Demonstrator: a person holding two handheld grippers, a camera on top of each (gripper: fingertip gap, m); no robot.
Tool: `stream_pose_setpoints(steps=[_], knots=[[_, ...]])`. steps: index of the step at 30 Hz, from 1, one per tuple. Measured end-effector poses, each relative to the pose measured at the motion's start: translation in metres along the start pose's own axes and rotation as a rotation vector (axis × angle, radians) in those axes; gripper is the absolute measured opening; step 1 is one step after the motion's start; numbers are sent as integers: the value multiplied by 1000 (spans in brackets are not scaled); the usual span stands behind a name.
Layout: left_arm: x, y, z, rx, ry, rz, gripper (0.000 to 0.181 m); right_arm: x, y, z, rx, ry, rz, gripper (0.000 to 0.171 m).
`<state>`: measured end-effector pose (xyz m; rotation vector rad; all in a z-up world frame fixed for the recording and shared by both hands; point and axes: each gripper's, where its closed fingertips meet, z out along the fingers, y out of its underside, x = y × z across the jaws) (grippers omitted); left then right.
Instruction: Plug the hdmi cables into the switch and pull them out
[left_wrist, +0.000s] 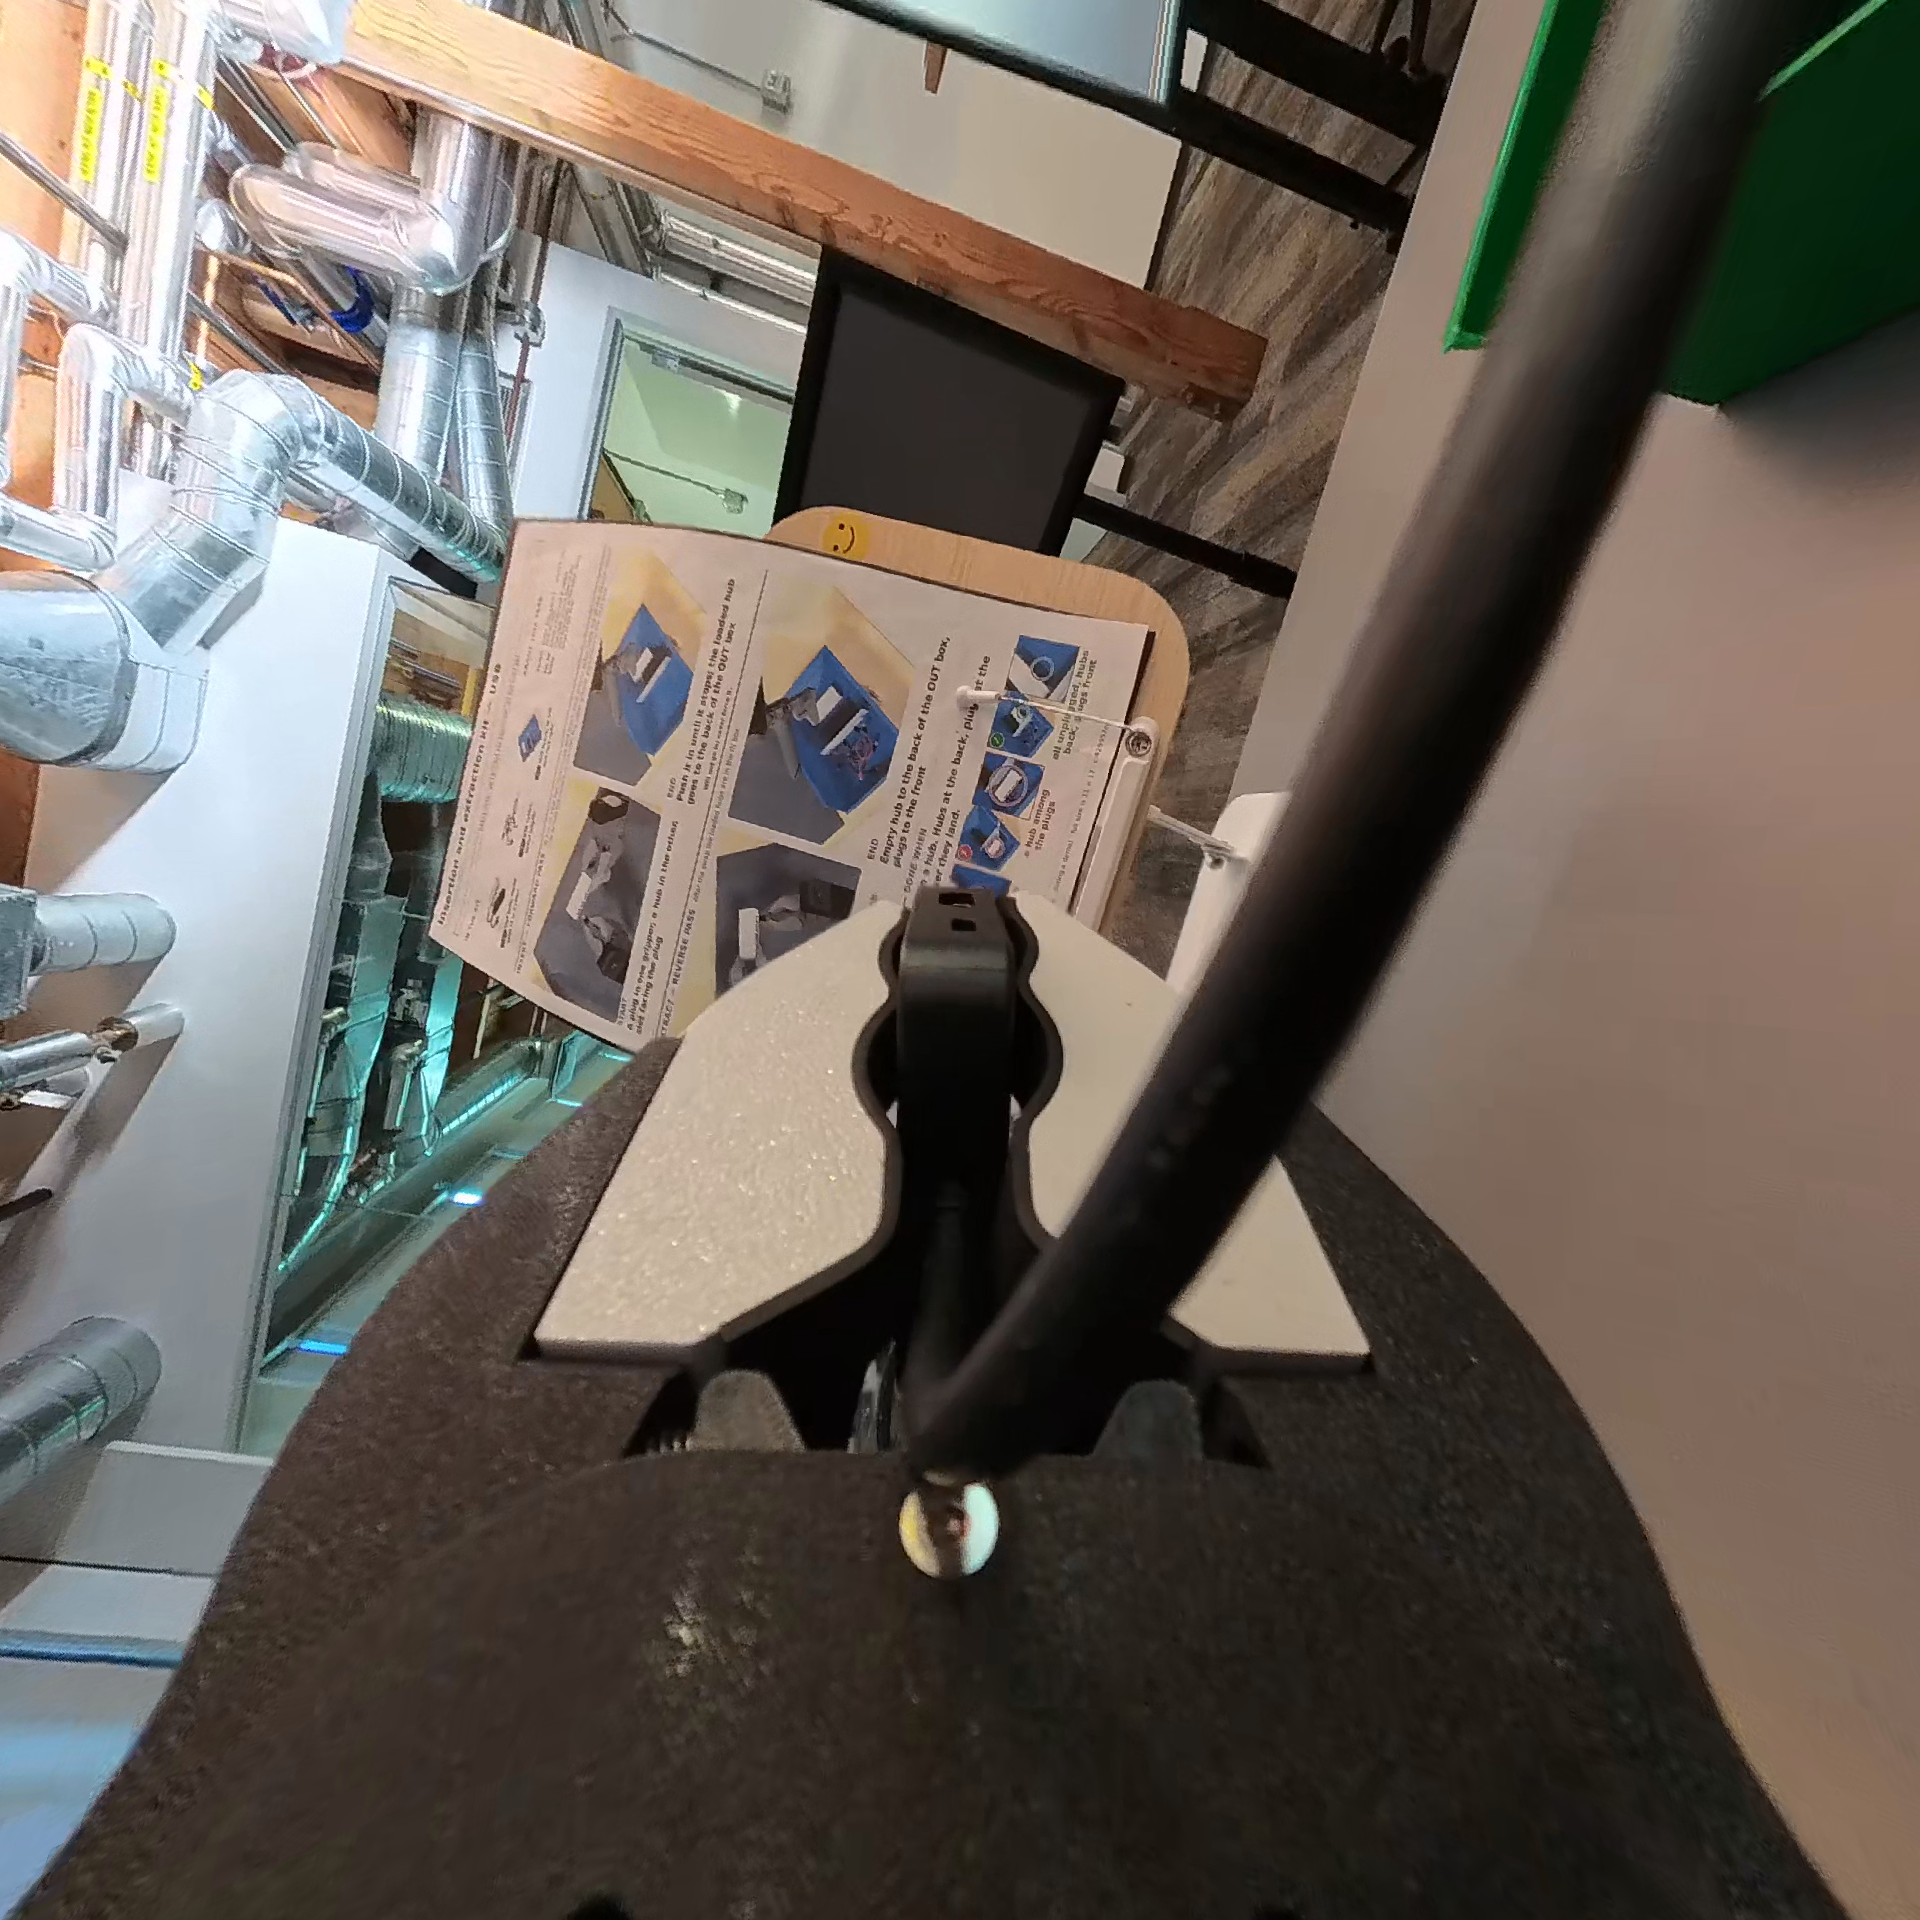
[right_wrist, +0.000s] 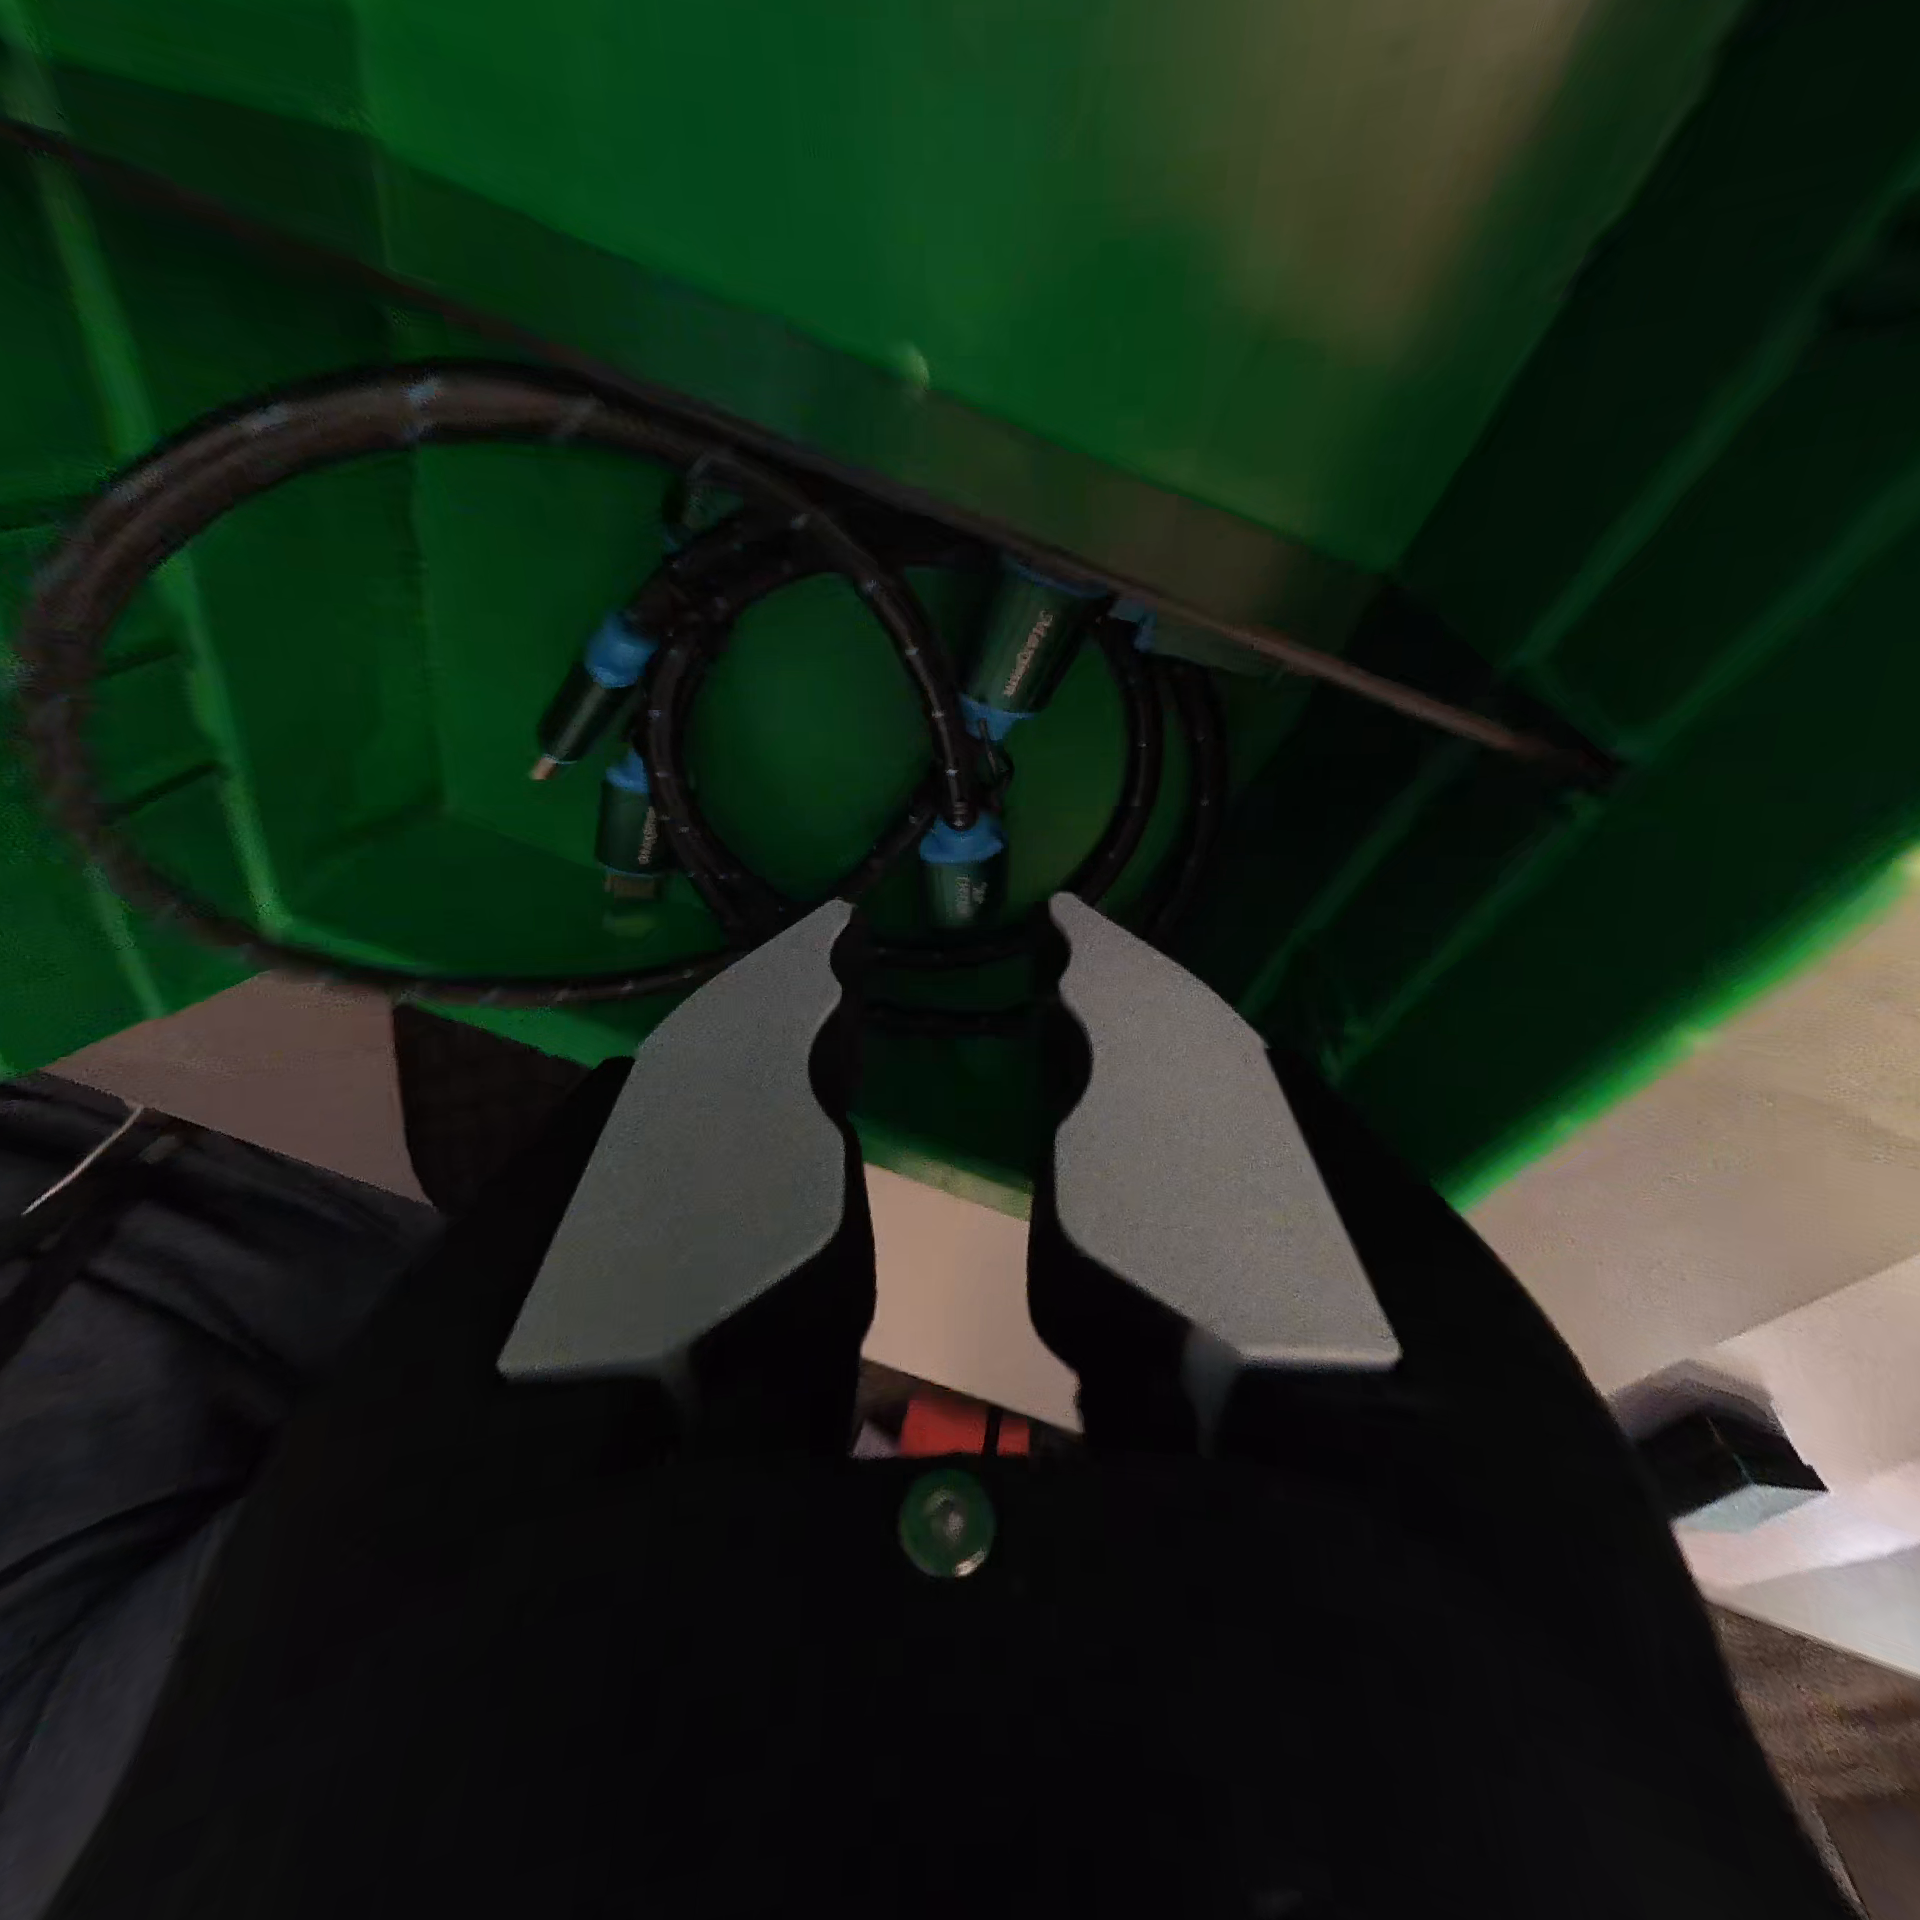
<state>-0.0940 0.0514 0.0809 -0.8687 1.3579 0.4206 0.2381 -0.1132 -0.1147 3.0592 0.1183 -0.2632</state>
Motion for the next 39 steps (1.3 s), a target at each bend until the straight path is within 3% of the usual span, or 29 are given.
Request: stream_pose_setpoints(steps=[3,7,11,14,18,28,34,39], knots=[[5,-8,0,25,23,6,14,-11,-6,-36,179,49,-75,32],[20,-22,0,74,96,4,14,-55,-39,-110,588,176,-343,34],[30,-26,3,58,139,-12,14,-139,-70,-176,1056,353,-822,39],[31,-23,5,18,133,0,14,-195,-72,-190,1222,358,-1019,39],[36,-25,7,-4,141,24,14,-236,-75,-188,1312,317,-1140,39],[44,-35,7,17,164,48,14,-254,-91,-172,1324,263,-1184,38],[57,-93,-25,371,261,7,14,-293,-65,-169,1391,104,-1365,37],[52,-112,-39,473,320,-114,14,-323,-41,-159,1399,98,-1546,33]])
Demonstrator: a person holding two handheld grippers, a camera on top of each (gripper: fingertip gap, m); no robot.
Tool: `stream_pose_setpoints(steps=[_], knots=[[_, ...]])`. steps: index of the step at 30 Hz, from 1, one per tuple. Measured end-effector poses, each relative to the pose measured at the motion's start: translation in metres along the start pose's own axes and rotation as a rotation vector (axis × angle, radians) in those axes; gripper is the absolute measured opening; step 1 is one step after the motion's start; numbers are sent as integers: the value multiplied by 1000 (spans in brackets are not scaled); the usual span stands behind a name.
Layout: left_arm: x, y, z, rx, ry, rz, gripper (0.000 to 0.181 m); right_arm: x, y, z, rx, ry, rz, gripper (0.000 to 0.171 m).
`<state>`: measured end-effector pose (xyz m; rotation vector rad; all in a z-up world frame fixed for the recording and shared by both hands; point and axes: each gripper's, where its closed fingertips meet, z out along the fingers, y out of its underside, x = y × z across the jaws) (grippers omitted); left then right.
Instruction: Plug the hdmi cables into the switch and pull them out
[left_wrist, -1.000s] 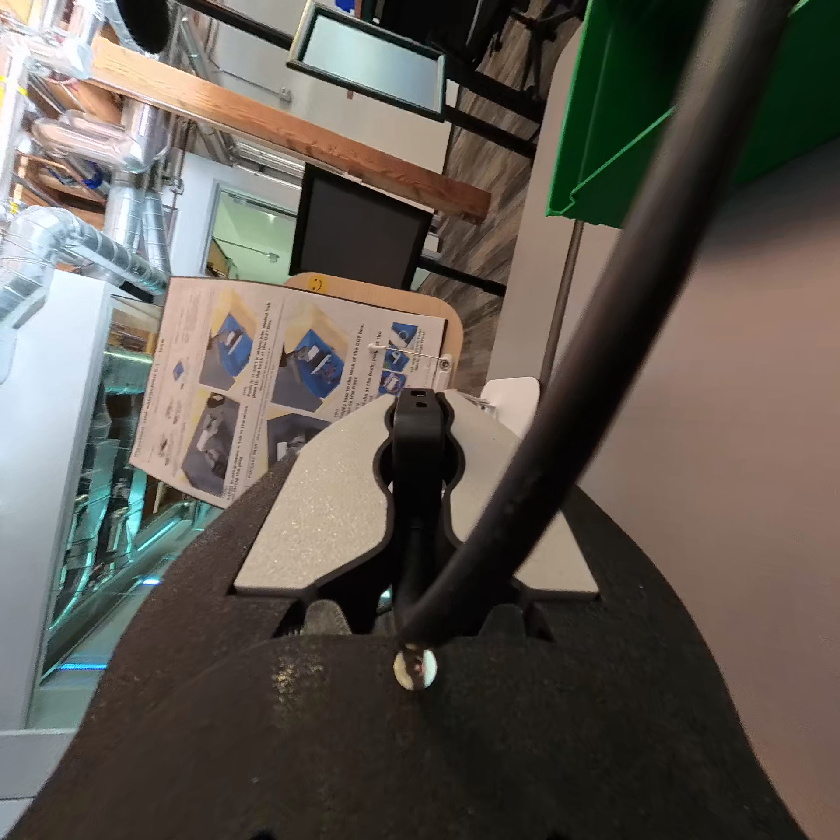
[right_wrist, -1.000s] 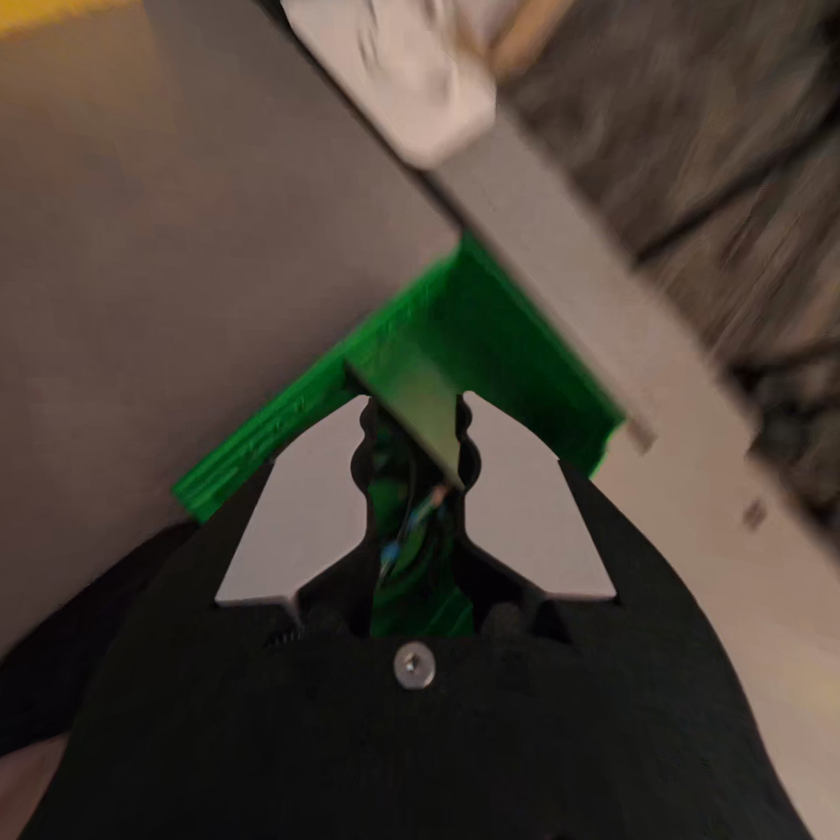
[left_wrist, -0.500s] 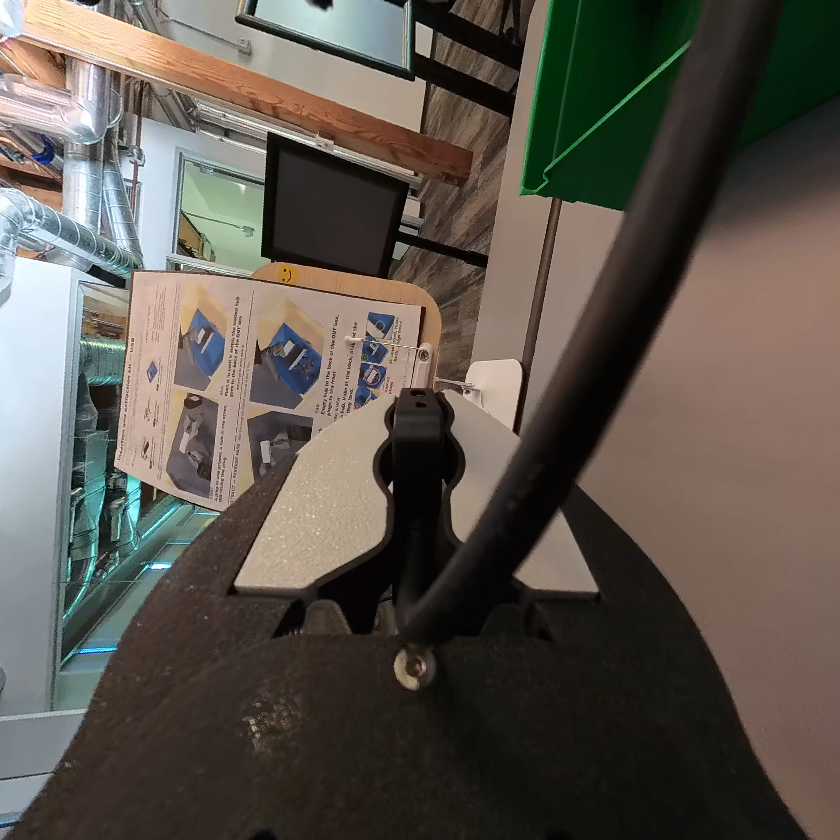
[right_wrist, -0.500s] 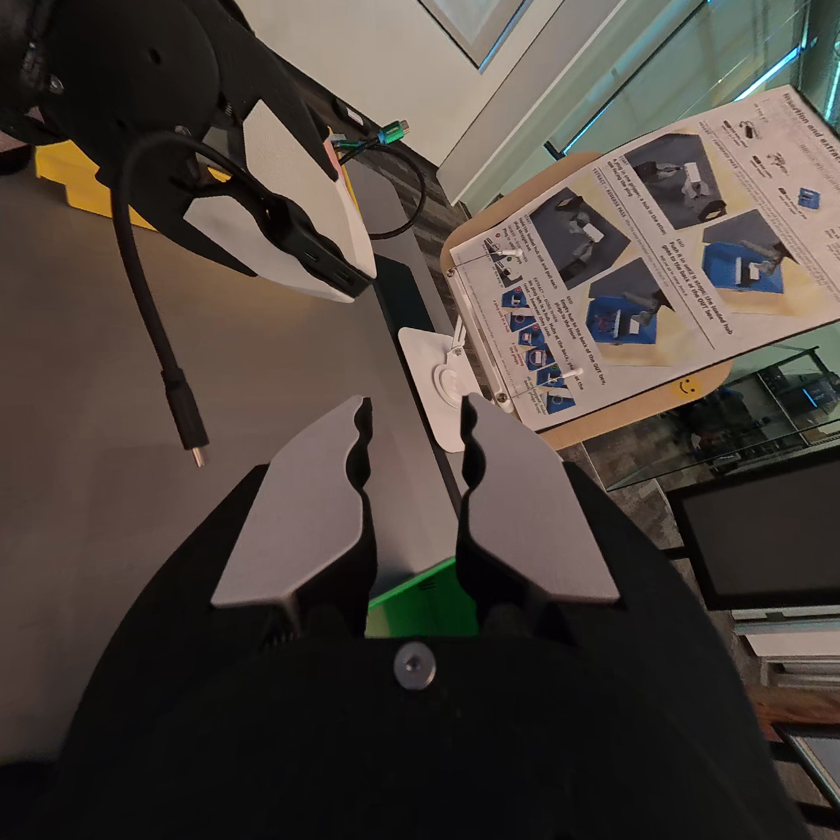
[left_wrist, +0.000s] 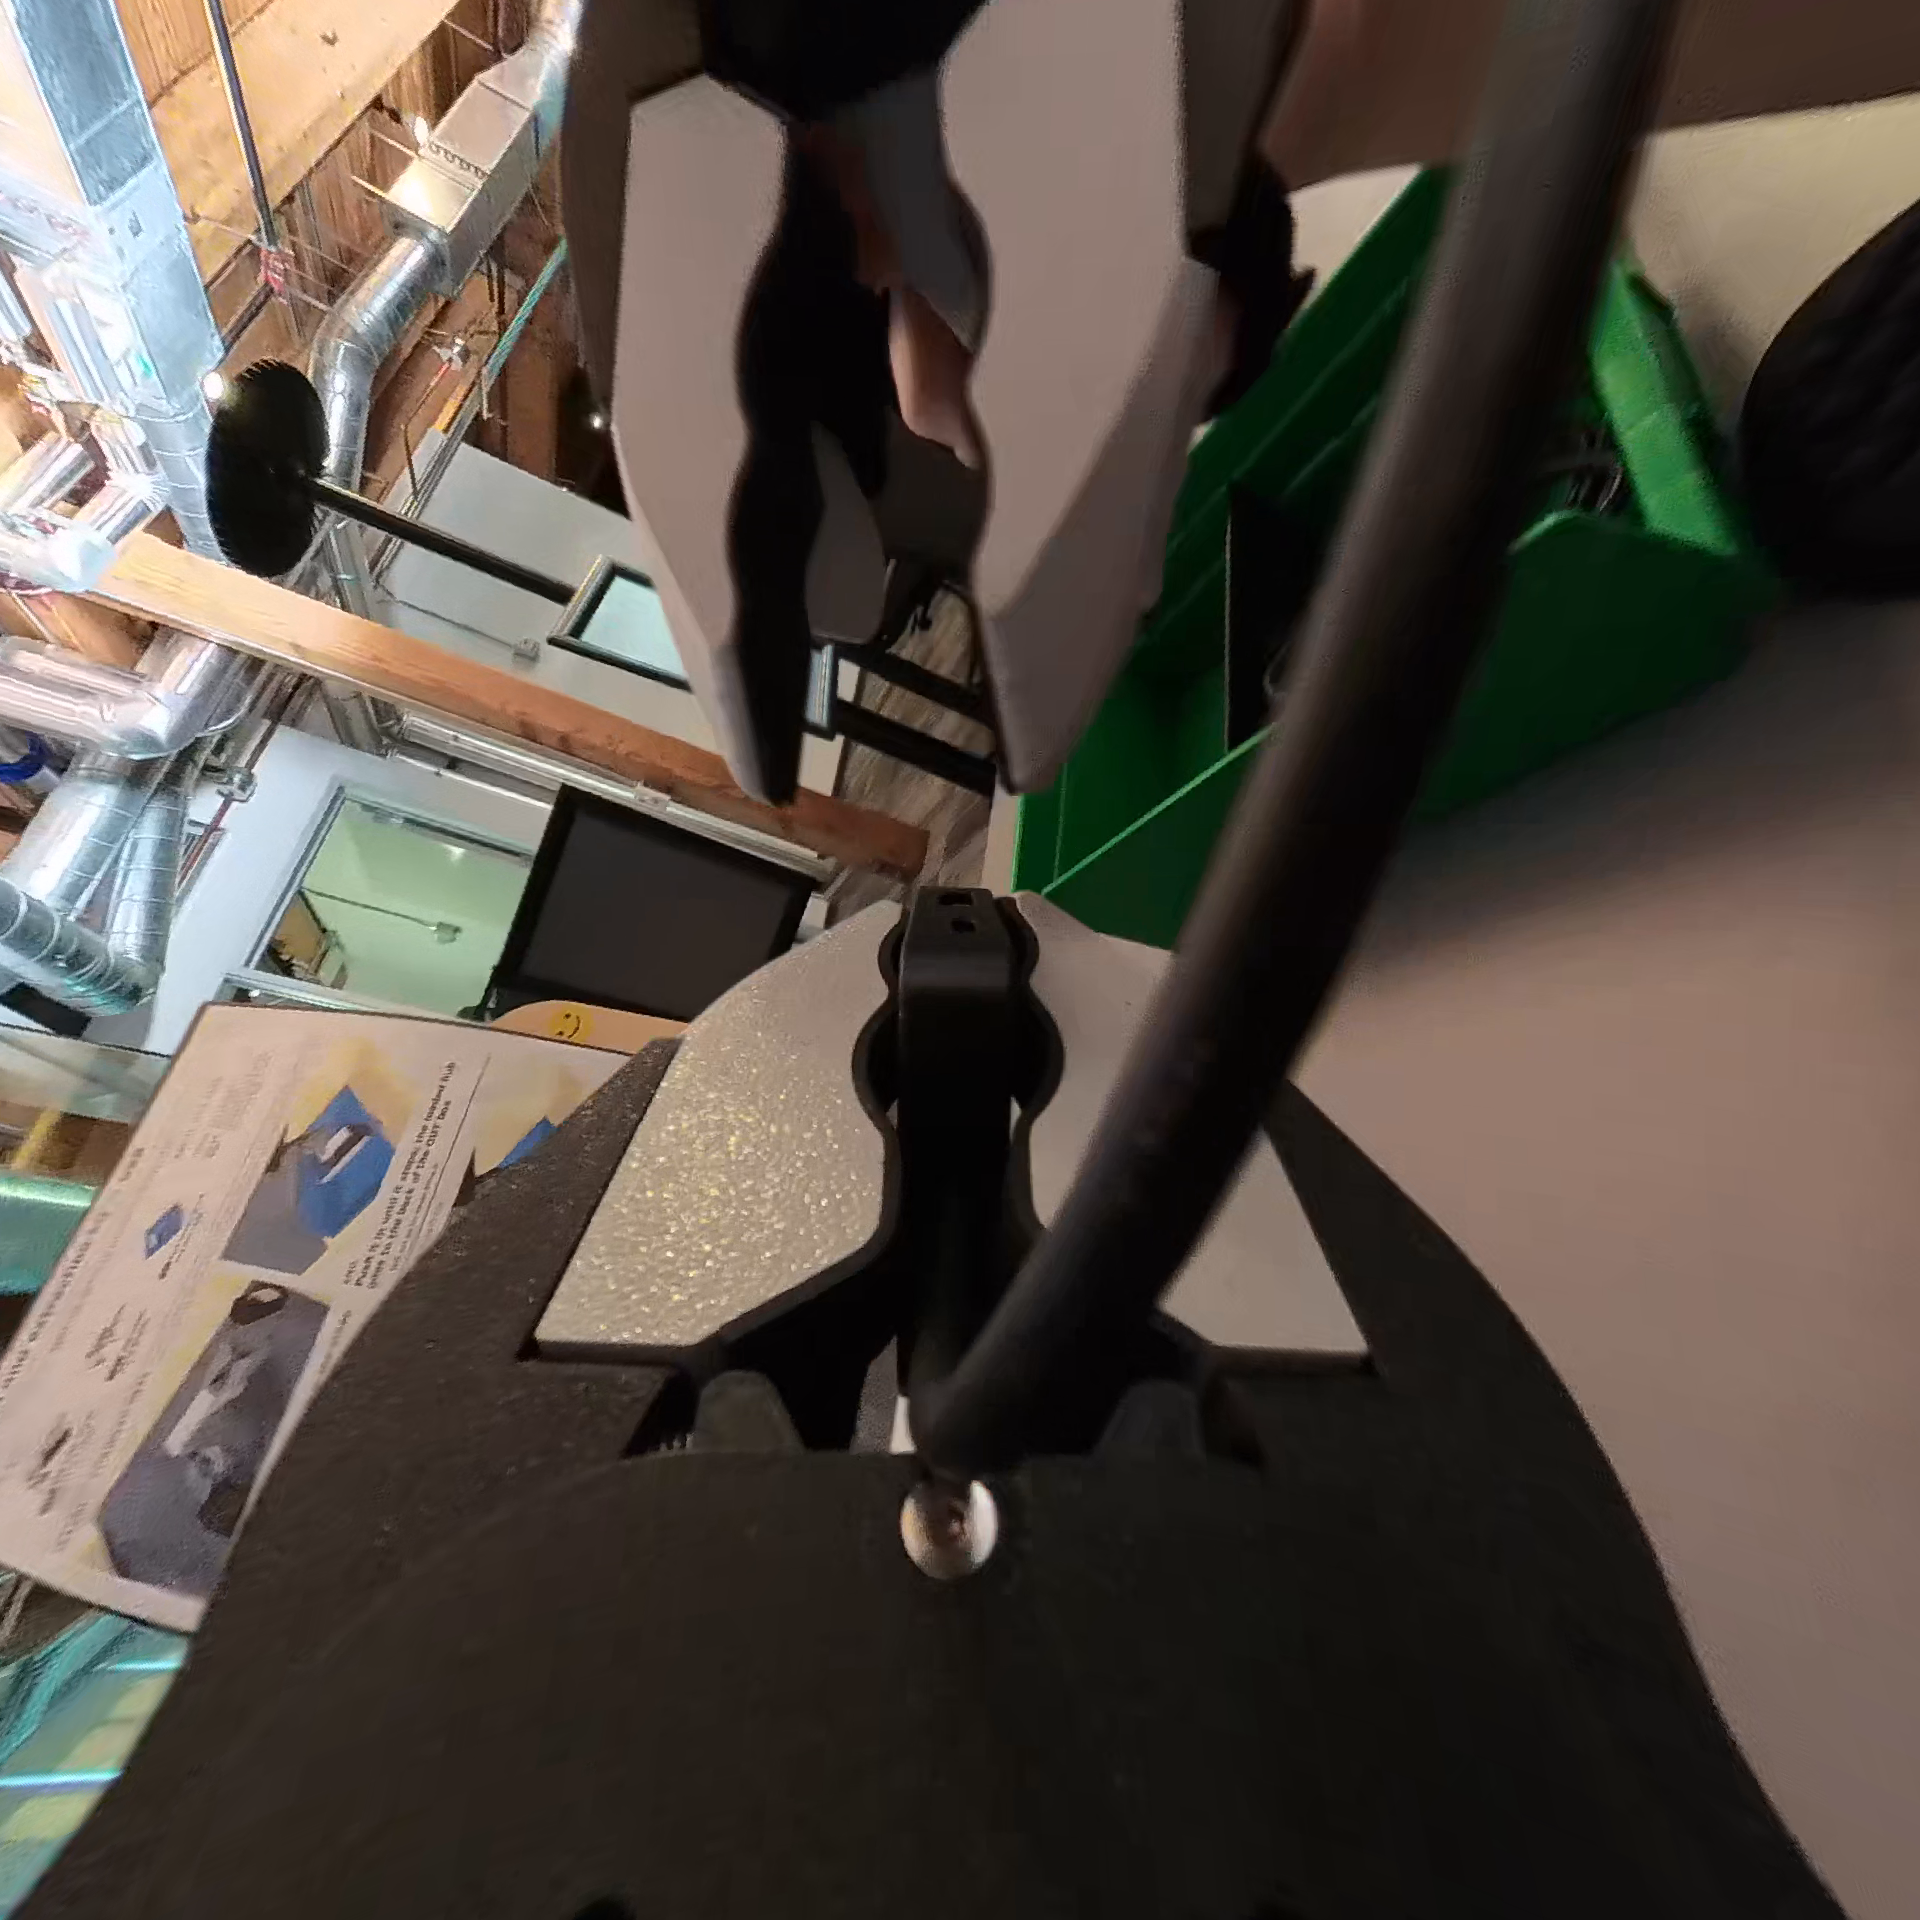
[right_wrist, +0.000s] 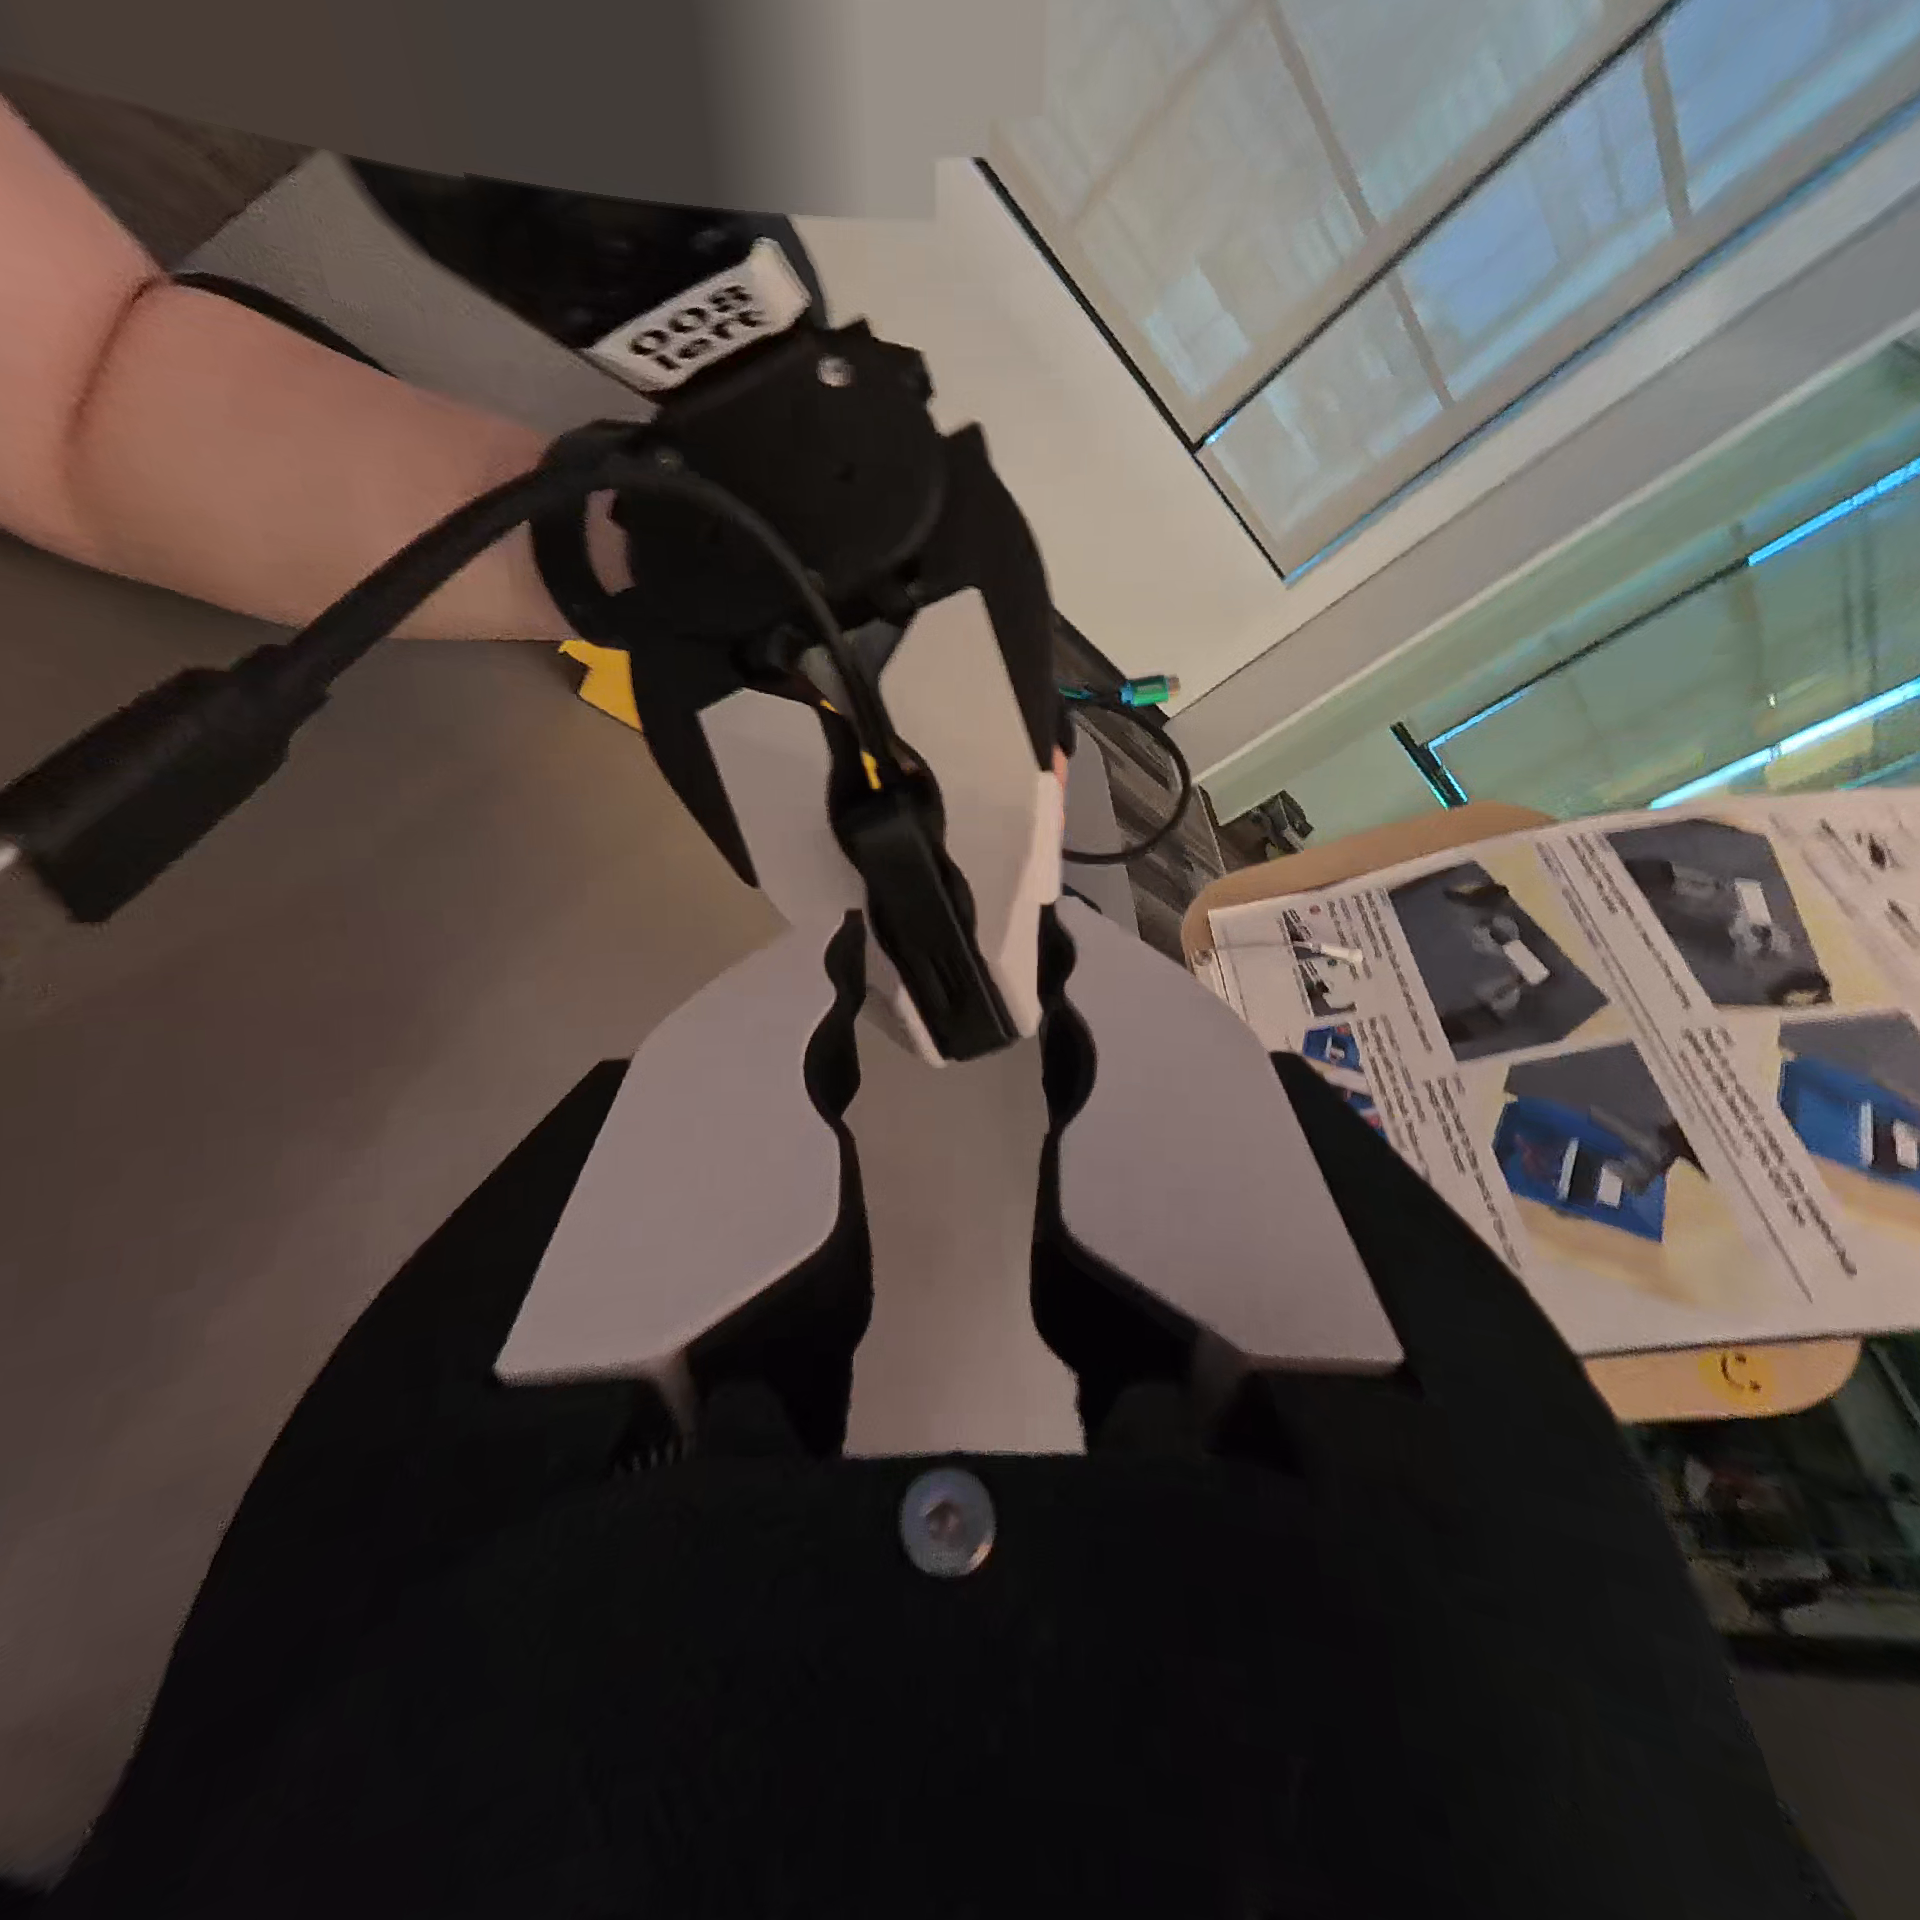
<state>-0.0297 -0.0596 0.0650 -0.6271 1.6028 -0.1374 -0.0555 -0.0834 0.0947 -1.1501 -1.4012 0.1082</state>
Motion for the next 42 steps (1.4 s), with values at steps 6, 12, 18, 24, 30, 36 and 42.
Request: stream_pose_setpoints(steps=[6,12,18,24,30,36,42], knots=[[1,-8,-3,43,20,-38,14,-15,-12,19,-34,26,-136,24],[6,-5,-2,17,44,-19,14,-15,-9,25,-106,67,-186,16],[5,-11,-4,53,38,-34,17,-16,-13,18,-126,66,-219,15],[-3,-10,-9,61,9,-53,24,-15,-20,8,-65,37,-168,15],[-6,-2,-5,-33,-18,-42,22,-11,-18,9,-23,44,-123,25],[5,-6,-4,-46,60,-70,23,-14,-5,16,-141,66,-226,15],[-20,16,-12,-123,-44,-141,28,19,3,-23,-153,133,-85,15]])
